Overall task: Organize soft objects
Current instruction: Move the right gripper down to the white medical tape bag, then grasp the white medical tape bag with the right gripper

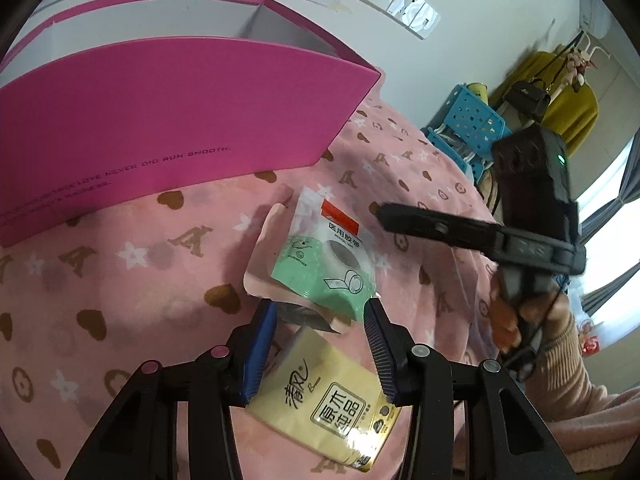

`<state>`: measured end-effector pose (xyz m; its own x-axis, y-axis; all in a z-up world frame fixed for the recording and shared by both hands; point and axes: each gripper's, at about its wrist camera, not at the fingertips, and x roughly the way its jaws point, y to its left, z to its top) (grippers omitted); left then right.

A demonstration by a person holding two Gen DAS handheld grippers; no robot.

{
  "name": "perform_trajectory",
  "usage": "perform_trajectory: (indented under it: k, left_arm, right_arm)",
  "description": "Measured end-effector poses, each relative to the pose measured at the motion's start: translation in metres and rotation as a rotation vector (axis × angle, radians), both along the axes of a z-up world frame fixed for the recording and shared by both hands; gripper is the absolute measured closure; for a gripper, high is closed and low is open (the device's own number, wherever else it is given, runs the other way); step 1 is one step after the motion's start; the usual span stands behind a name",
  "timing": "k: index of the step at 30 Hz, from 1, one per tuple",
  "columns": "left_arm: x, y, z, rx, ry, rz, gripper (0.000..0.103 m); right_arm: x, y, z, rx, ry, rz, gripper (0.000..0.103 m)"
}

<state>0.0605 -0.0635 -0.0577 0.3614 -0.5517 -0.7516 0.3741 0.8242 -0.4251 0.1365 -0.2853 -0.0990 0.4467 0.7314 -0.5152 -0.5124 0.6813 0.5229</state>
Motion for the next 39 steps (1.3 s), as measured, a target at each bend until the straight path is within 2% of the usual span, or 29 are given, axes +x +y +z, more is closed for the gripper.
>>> perform_trajectory:
  k: [7, 10, 11, 15, 19, 22, 25, 29, 33, 39]
  left_arm:
    - [0.000, -0.001, 0.004, 0.012, -0.014, 0.021, 0.058]
    - [-0.001, 0.002, 0.006, 0.086, -0.038, 0.080, 0.063]
    - [-0.002, 0.003, 0.008, 0.084, -0.047, 0.086, 0.063]
    - [-0.007, -0.001, 0.014, 0.058, -0.080, 0.035, 0.063]
    - [-0.001, -0.007, 0.003, 0.060, -0.030, 0.011, 0.063]
    - [0.001, -0.006, -0.001, 0.025, -0.007, 0.017, 0.063]
    - [-0.001, -0.007, 0.004, 0.036, -0.034, 0.030, 0.068]
    - [-0.003, -0.002, 0.012, -0.003, -0.055, 0.040, 0.078]
    - [-0.005, 0.001, 0.013, -0.014, -0.067, 0.036, 0.082]
    - [-0.009, 0.006, 0.021, -0.087, -0.090, -0.008, 0.087]
  right_arm:
    - [0.012, 0.017, -0.007, 0.005, 0.027, 0.095, 0.056]
    - [0.006, 0.016, -0.009, 0.013, 0.029, 0.100, 0.056]
    - [0.005, 0.015, -0.009, 0.019, 0.032, 0.101, 0.056]
    - [0.000, 0.010, -0.012, 0.043, 0.042, 0.101, 0.056]
    - [-0.002, 0.009, -0.014, 0.061, 0.046, 0.101, 0.056]
    - [-0.005, 0.009, -0.016, 0.084, 0.054, 0.121, 0.056]
    - [-0.007, 0.007, -0.017, 0.095, 0.058, 0.117, 0.056]
    - [-0.014, 0.008, -0.018, 0.114, 0.064, 0.131, 0.057]
    - [-0.023, 0.006, -0.019, 0.124, 0.061, 0.159, 0.058]
    - [-0.023, 0.006, -0.020, 0.132, 0.058, 0.177, 0.057]
